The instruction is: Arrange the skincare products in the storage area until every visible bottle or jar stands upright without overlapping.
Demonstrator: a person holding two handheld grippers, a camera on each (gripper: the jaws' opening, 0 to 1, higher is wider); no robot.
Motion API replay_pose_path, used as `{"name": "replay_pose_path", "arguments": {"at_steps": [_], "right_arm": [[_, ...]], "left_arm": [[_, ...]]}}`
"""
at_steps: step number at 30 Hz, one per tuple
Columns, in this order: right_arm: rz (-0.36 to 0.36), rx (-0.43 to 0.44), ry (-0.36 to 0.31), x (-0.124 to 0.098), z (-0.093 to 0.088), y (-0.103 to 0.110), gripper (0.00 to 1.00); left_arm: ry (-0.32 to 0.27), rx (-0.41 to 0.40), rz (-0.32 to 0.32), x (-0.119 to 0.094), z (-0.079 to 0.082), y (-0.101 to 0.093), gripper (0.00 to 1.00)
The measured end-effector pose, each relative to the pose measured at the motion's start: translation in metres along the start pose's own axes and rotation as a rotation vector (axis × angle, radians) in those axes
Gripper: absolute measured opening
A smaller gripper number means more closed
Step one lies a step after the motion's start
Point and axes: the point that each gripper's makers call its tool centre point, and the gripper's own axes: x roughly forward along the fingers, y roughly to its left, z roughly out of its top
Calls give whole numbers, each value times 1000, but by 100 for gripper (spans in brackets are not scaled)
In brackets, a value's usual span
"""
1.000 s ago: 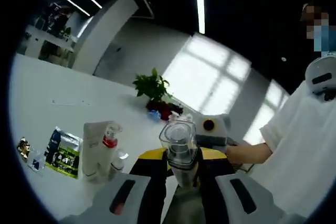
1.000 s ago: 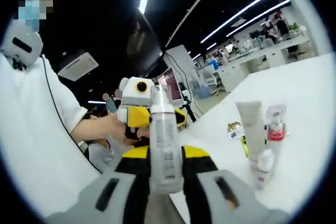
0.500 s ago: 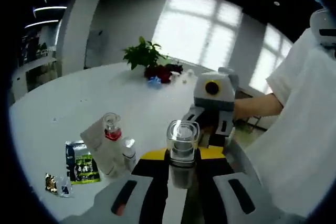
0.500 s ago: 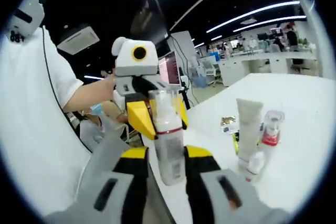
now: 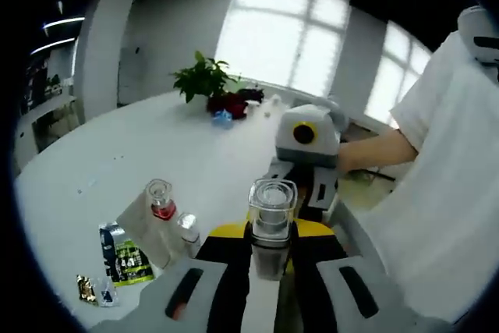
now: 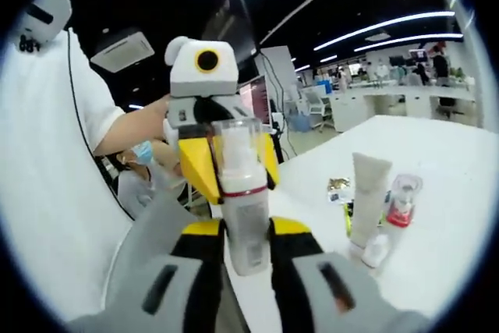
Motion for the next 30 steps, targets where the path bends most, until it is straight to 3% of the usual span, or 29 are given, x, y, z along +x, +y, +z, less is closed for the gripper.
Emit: {"name": "replay_pose_path", "arguments": {"at_steps": [5,12,19,30], "right_arm": [[-6,13,-28,-3,5,-1,20],[-1,6,-43,-6,8,2,19],[7,-3,-49,-7,11,4,20],[-21,-57,-29,-3,11,0,23]], "left_arm": [[-40,39,-2,0,7,-1,17],[-12,60,-5,3,-2,-3,18],[-61,23,-8,1,-3,-5,17],[-60,46,33,1,-3,1,16]]}}
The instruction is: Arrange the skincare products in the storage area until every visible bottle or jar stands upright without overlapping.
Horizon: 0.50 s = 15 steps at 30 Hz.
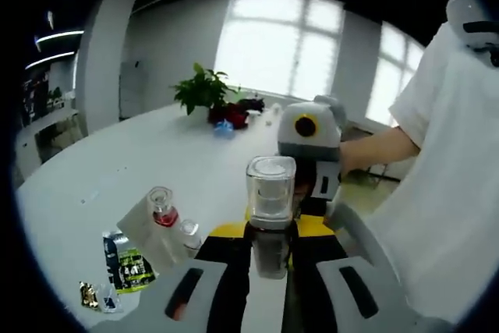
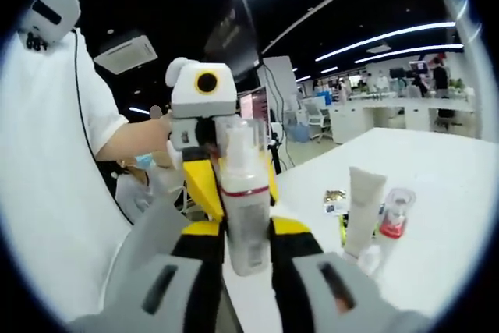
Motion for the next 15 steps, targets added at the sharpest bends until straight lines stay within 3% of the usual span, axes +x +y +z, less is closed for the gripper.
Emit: {"name": "replay_pose_path", "arguments": {"at_steps": [4,7,11,15], "right_arm": [[-6,-33,77,-4,-14,2,31],[-11,-29,87,-14,-17,3,31],[-45,-19,73,-28,-10,-1,31],[-80,0,12,-38,10,-8,33]], "left_arm": [[11,19,25,-2,-1,5,16],[26,38,40,-5,-3,8,16],[55,67,68,-4,-12,12,16],[69,78,82,-1,-19,12,16]]}}
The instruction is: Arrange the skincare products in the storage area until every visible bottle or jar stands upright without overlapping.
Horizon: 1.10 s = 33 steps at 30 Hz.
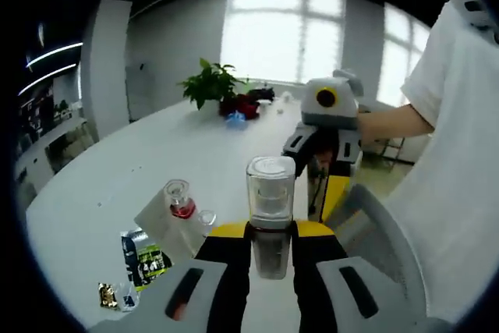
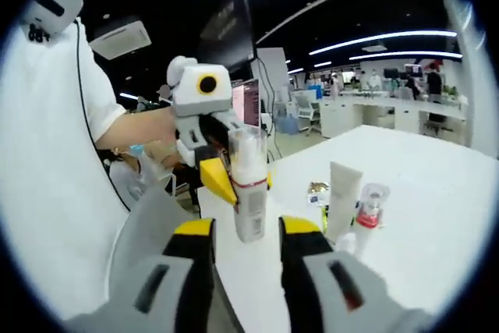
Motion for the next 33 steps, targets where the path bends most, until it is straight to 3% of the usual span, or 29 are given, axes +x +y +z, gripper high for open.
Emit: {"name": "replay_pose_path", "arguments": {"at_steps": [3,5,11,21,24,33], "right_arm": [[-12,40,-89,2,22,2,35],[-10,48,-103,6,27,5,36],[-24,45,-96,21,24,8,37],[-38,35,-105,26,28,7,31],[-44,35,-103,26,28,6,22],[-48,24,-102,25,27,4,21]], "left_arm": [[3,3,8,4,-3,-1,16],[8,7,21,6,-5,-1,16],[-3,6,15,8,-4,-6,16],[-5,12,12,8,-4,-9,16],[-7,7,11,8,-4,-9,16],[-18,13,3,8,-3,-10,17]]}}
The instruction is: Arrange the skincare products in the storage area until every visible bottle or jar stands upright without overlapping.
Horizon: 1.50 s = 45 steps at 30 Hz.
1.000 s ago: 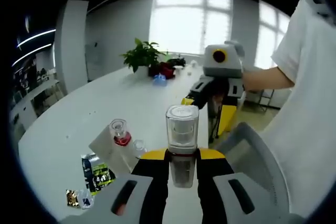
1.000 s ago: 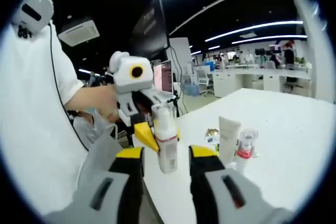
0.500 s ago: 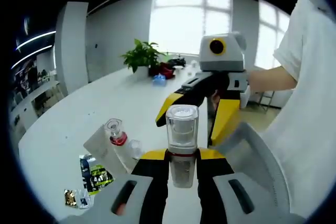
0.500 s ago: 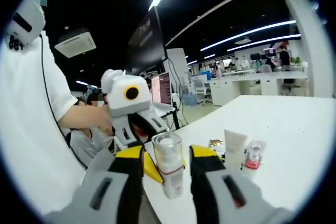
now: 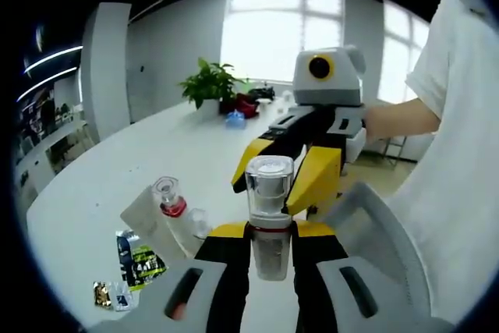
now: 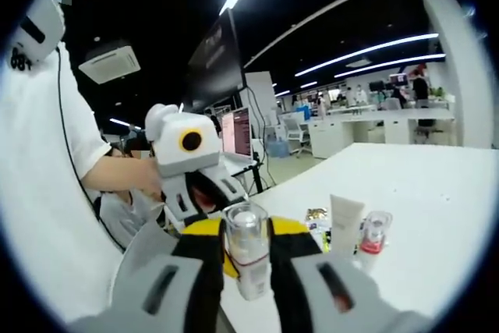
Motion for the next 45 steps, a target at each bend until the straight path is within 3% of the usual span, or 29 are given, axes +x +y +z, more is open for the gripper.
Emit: {"name": "replay_pose_path", "arguments": {"at_steps": [13,27,33,45], "right_arm": [[-10,-94,70,6,-9,-2,20],[-29,-96,95,10,-17,-12,21],[-42,-106,133,13,-30,-17,21],[-64,-123,226,24,-70,-30,21]], "left_arm": [[39,30,19,8,-17,5,17],[58,-12,21,20,-37,16,17],[73,-6,11,28,-47,20,17],[134,20,17,44,-84,33,17]]}}
